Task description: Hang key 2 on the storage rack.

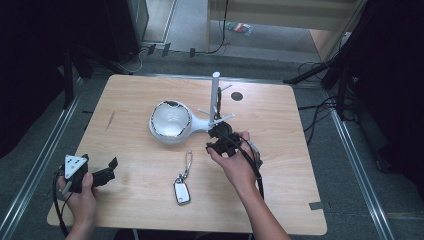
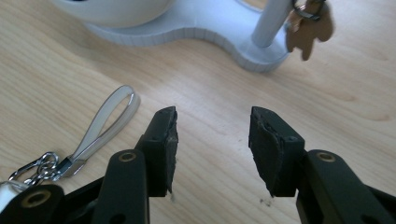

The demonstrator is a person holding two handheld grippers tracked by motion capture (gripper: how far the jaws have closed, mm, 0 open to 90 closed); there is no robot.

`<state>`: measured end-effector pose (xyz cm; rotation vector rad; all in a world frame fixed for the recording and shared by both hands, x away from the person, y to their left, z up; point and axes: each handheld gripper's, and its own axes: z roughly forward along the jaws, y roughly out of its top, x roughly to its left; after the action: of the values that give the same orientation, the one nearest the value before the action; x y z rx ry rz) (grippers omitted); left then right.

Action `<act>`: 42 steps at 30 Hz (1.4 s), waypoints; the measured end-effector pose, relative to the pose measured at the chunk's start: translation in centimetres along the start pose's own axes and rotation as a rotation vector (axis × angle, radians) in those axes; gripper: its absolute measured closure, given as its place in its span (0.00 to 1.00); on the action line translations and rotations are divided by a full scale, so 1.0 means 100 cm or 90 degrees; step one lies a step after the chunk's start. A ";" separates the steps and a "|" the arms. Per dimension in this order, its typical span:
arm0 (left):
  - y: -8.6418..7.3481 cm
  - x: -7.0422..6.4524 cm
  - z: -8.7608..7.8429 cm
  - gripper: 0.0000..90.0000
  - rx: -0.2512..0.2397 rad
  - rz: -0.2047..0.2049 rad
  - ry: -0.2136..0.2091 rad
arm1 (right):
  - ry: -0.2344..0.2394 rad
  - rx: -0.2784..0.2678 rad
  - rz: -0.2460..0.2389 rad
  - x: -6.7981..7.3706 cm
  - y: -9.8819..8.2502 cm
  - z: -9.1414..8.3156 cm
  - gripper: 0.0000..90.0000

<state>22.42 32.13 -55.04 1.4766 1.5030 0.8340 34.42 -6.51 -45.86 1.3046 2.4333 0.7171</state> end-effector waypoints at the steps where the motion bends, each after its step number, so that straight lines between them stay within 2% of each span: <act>1: 0.000 0.000 0.000 0.00 0.000 0.001 0.000 | 0.001 0.005 0.003 0.002 0.000 0.001 0.59; 6: 0.000 -0.001 0.001 0.00 0.005 0.005 0.004 | 0.027 0.015 0.010 0.012 -0.003 0.006 0.61; 12: 0.001 -0.001 0.002 0.00 0.006 0.004 0.003 | 0.022 0.028 0.008 0.024 -0.006 0.012 0.60; 13: 0.001 -0.001 0.002 0.00 0.007 0.005 0.003 | 0.031 0.036 0.016 0.027 -0.007 0.014 0.60; 20: 0.001 0.000 0.002 0.00 0.006 0.002 0.001 | 0.043 0.054 0.023 0.036 -0.010 0.020 0.61; 22: 0.001 -0.001 0.002 0.00 0.008 0.005 0.003 | 0.028 0.057 0.018 0.041 -0.011 0.022 0.60; 24: 0.001 -0.001 0.002 0.00 0.009 0.006 0.002 | 0.026 0.058 0.014 0.044 -0.013 0.024 0.60; 42: 0.001 -0.001 0.002 0.00 0.009 0.004 0.003 | 0.071 0.093 0.023 0.069 -0.014 0.037 0.63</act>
<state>22.63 32.07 -55.02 1.4921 1.5110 0.8326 31.40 -0.34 -49.82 1.4017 2.6004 0.6487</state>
